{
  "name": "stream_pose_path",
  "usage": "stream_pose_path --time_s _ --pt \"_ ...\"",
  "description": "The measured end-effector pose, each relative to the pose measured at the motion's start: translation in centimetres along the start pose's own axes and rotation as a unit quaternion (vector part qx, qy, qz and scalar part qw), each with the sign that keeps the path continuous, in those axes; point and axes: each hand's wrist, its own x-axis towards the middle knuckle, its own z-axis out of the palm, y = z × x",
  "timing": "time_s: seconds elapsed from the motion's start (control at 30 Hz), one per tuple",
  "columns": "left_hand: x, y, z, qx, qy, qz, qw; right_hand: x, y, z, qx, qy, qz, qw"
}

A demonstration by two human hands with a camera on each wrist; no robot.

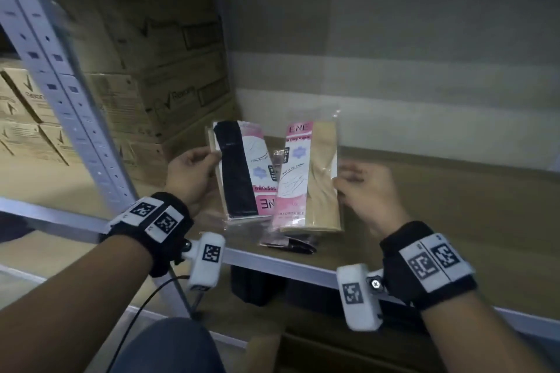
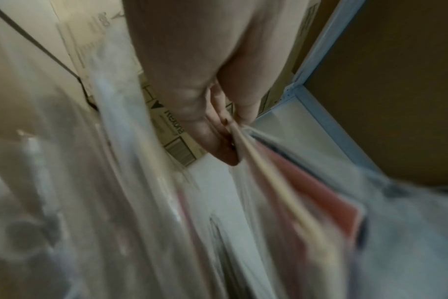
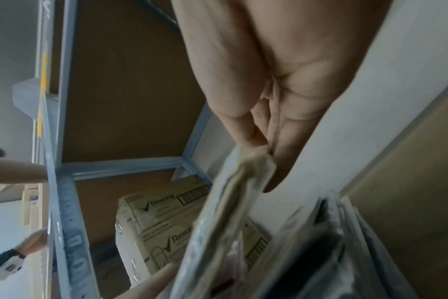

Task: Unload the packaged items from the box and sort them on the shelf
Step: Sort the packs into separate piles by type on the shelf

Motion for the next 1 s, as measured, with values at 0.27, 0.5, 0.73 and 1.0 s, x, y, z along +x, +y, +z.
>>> stream_pose_path --time_s 0.27,0.5,0.73,1.0 --pt "2.5 -1.1 -0.9 0.168 0.027 -0.016 0.985 1.4 1.4 2.2 -0.091 -0.033 0.033 0.995" --pt "1.4 -1.3 -2.4 0.211 -0.035 -0.027 0.976 0.5 1.7 1.4 -0.141 -0.014 0.019 0.990" --pt "-1.6 -1.9 -3.8 0.280 -0.113 -0.041 0.953 -2.2 1.2 0.5 -0.132 -0.081 0.043 0.987" --pt "-2.9 -2.3 -4.1 0.251 -0.150 -0.080 0.953 -3.8 2.8 2.5 -0.137 -0.149 0.058 0.978"
